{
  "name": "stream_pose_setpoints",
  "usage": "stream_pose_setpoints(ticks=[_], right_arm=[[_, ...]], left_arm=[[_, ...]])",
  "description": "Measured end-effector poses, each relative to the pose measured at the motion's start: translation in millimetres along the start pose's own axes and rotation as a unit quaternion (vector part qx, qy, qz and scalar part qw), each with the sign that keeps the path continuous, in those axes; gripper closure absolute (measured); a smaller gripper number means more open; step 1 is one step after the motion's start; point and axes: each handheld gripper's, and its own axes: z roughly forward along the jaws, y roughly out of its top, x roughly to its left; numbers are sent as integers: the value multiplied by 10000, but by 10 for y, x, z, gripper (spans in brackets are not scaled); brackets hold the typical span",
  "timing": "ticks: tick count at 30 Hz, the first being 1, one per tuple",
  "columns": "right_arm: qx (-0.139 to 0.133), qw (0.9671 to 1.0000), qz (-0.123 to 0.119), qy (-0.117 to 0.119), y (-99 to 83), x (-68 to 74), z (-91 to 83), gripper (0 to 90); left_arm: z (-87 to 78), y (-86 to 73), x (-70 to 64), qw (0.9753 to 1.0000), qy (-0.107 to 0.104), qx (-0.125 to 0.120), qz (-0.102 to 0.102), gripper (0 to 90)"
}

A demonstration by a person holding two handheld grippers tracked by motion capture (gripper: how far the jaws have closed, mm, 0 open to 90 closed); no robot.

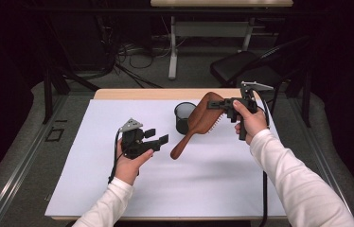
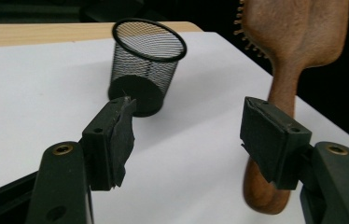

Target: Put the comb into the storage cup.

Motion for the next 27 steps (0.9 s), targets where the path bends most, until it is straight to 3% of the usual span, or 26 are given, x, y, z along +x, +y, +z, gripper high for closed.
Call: stream_pose_setpoints(ticks=[5,11,21,27], right_arm=[[-3,10000,-13,-10,13,4,-5,503],[-23,10000,-27,-28,29,21,-11,502],[-62,10000,-61,-47,60,49,-15,502],[-90,9999,-70,-59,72,64,-11,502]], left_arm=[[-26,-10,54,9999,5,-129,99,348],[-68,-33,90,9996,164,-121,178,342],[-45,-79,126,9994,276,55,221,169],[-61,-91,152,9993,334,2,168,132]])
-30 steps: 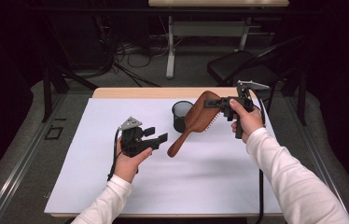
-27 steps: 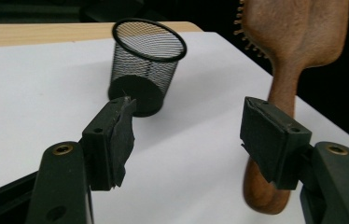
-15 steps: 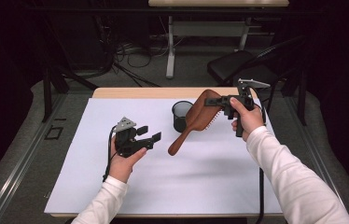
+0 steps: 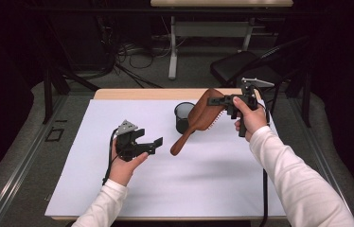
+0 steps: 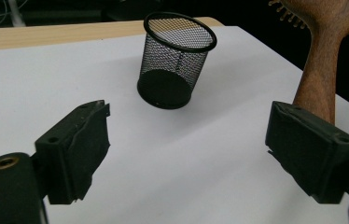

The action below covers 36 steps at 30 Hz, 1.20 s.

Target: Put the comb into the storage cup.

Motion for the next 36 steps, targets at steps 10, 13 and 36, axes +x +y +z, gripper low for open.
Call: stream_pose_setpoints(ticks=[10,13,36], right_arm=[[-63,10000,-23,-51,41,13,-23,502],[-61,9999,-38,-79,56,27,-26,502],[-220,9995,-103,-206,182,113,-35,502]], left_arm=[[-9,-35,69,9998,69,-31,-208,4],[-18,-42,87,9996,100,-79,-255,4],[-109,-64,130,9996,20,-131,-231,4]])
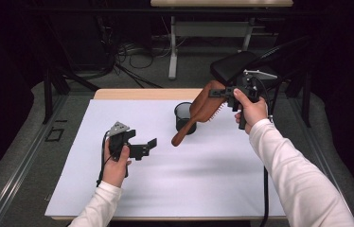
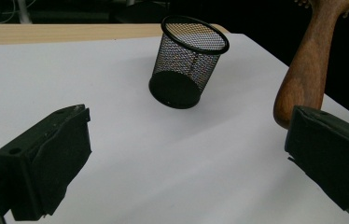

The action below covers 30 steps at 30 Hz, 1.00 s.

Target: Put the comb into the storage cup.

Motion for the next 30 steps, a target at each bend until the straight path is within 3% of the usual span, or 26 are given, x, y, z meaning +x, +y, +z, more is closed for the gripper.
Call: stream_pose_setpoints(ticks=[18,30], right_arm=[[-244,9994,-43,-223,160,42,20,501],[-597,9971,-23,-479,250,30,36,501]], left_arm=[[-4,-1,-3,10000,-21,-26,-26,4],[5,-7,-4,10000,-32,-12,-9,4]])
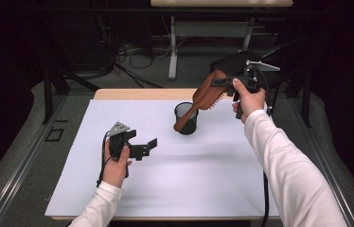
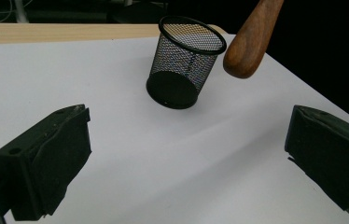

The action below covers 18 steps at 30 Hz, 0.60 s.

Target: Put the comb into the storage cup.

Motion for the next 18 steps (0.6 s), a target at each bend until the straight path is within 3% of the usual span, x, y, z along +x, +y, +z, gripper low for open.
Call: stream_pose_setpoints(ticks=[11,18], right_arm=[[-387,9992,74,-89,33,9,8,500],[-892,9956,78,-286,46,18,-12,500]], left_arm=[[6,-8,11,10000,-17,9,-53,4],[7,-10,15,10000,-18,12,-60,4]])
